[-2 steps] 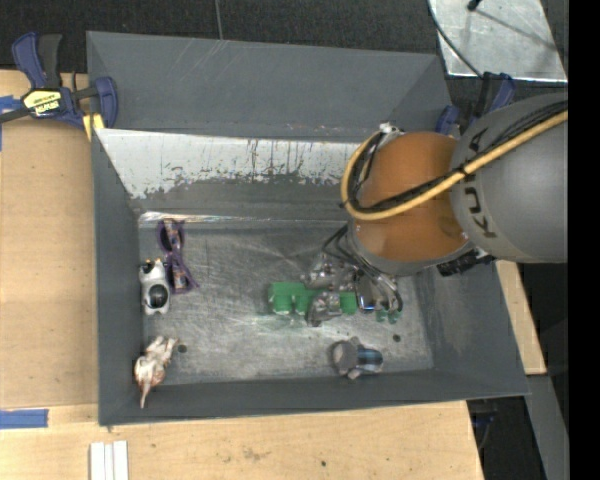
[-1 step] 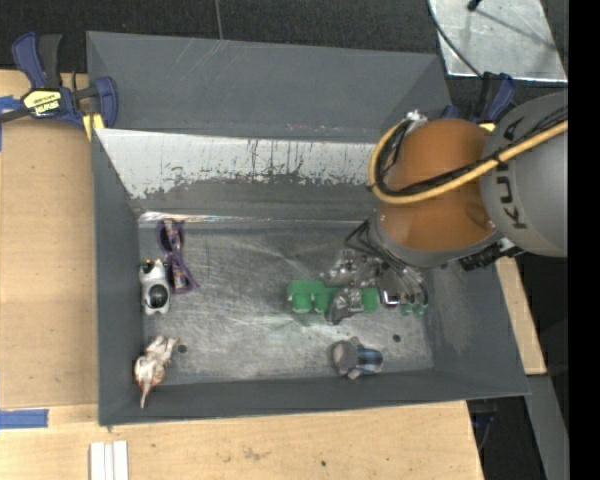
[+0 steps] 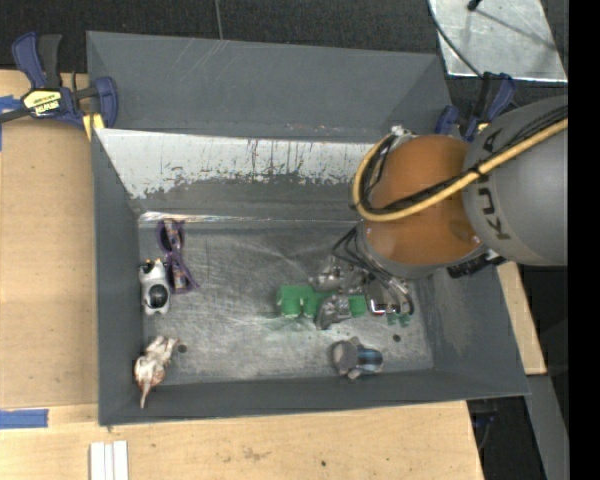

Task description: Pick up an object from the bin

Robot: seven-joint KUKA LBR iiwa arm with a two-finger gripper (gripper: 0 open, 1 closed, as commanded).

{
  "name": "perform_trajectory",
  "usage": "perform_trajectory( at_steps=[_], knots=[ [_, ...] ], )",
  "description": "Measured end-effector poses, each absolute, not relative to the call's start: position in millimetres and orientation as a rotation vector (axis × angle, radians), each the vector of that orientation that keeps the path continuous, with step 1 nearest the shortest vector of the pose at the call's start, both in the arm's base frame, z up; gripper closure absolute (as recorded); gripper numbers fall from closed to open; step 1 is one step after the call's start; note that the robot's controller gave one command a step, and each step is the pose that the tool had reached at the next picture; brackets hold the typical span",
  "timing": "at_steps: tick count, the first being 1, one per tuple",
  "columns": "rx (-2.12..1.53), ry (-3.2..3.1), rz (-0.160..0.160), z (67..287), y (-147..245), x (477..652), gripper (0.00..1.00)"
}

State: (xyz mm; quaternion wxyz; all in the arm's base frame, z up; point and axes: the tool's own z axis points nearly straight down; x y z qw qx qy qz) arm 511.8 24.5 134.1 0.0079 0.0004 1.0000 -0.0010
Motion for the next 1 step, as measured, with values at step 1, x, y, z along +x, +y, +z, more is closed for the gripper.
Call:
perform_trajectory(
  at_steps=[1],
  knots=[
    [-0.006, 3.149, 0.003, 157.9, 3.2, 520.1, 1.0]
  ],
)
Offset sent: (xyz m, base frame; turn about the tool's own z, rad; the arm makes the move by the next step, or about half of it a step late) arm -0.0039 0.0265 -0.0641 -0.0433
